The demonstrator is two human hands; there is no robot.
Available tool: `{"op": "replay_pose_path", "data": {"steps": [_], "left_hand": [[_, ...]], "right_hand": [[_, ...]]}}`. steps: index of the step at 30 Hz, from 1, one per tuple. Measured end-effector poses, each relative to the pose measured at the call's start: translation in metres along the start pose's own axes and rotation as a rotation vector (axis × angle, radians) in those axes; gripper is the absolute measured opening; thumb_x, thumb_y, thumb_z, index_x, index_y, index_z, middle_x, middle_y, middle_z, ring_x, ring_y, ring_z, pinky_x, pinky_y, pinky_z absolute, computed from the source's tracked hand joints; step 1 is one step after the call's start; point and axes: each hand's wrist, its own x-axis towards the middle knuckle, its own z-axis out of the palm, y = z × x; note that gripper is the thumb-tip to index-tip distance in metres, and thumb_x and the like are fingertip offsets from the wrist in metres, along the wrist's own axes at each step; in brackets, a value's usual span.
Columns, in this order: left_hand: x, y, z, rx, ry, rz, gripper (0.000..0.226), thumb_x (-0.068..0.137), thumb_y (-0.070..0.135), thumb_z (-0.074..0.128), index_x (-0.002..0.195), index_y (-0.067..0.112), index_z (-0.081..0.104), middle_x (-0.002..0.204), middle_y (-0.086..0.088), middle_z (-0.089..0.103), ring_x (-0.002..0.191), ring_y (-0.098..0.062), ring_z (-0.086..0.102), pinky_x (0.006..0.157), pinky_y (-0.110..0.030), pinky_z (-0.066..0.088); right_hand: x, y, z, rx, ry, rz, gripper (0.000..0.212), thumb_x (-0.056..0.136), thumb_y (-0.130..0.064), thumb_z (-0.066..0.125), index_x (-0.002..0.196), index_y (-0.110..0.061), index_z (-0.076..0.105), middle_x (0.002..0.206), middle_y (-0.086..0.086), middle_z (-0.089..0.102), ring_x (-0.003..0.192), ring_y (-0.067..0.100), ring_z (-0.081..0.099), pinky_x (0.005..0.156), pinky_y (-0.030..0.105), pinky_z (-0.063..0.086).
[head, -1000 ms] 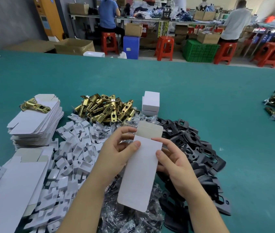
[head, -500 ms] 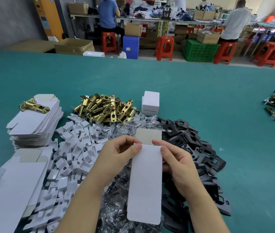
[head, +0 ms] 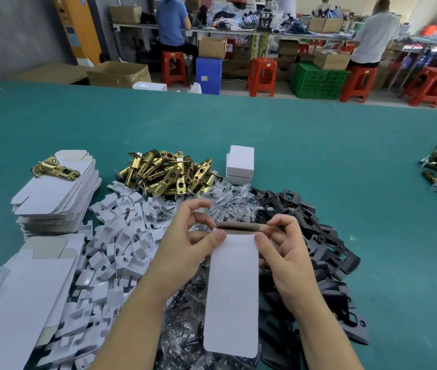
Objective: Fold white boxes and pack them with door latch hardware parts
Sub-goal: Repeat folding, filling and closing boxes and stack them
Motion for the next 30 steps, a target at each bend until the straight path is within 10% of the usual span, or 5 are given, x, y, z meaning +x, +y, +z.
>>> {"op": "replay_pose_path", "data": {"steps": [8, 15, 20, 30], "left_hand": [[0.0009, 0.0008, 0.0022, 0.154, -0.012, 0.003, 0.021, 0.090, 0.010, 0.074, 0.088, 0.031, 0.074, 0.107, -0.008, 0.068, 0.085, -0.019, 0.073, 0.072, -0.041, 0.059], [0.0009, -0.0025, 0.0004, 0.127, -0.013, -0.059, 0.054, 0.069, 0.079, 0.071, 0.087, 0.028, 0.069, 0.071, -0.019, 0.060, 0.056, -0.016, 0.044, 0.051, -0.025, 0.033], [0.0010, -0.0033, 0.0000, 0.131, -0.063, -0.047, 0.024, 0.080, 0.051, 0.074, 0.089, 0.029, 0.076, 0.078, 0.006, 0.069, 0.068, -0.007, 0.059, 0.057, -0.018, 0.047], [-0.0025, 0.0034, 0.0013, 0.040, 0.131, 0.028, 0.016, 0.081, 0.039, 0.078, 0.097, 0.038, 0.082, 0.101, 0.007, 0.078, 0.095, -0.023, 0.070, 0.076, -0.045, 0.060]], "right_hand": [[-0.0015, 0.0046, 0.0002, -0.164, -0.033, -0.049, 0.025, 0.102, -0.013, 0.060, 0.100, -0.032, 0.075, 0.100, 0.005, 0.075, 0.079, 0.024, 0.063, 0.067, 0.039, 0.052], [-0.0011, 0.0031, 0.0053, -0.250, -0.020, -0.109, 0.020, 0.095, -0.024, 0.061, 0.101, -0.036, 0.076, 0.115, -0.010, 0.075, 0.092, 0.013, 0.071, 0.076, 0.027, 0.057], [-0.0007, 0.0056, 0.0062, -0.229, -0.020, -0.115, 0.019, 0.093, -0.025, 0.062, 0.096, -0.035, 0.077, 0.121, -0.010, 0.072, 0.095, 0.009, 0.071, 0.074, 0.028, 0.059], [-0.0017, 0.0051, 0.0068, -0.039, -0.195, 0.167, 0.041, 0.084, -0.039, 0.074, 0.123, -0.047, 0.065, 0.116, 0.008, 0.076, 0.100, 0.030, 0.075, 0.077, 0.040, 0.062]]}}
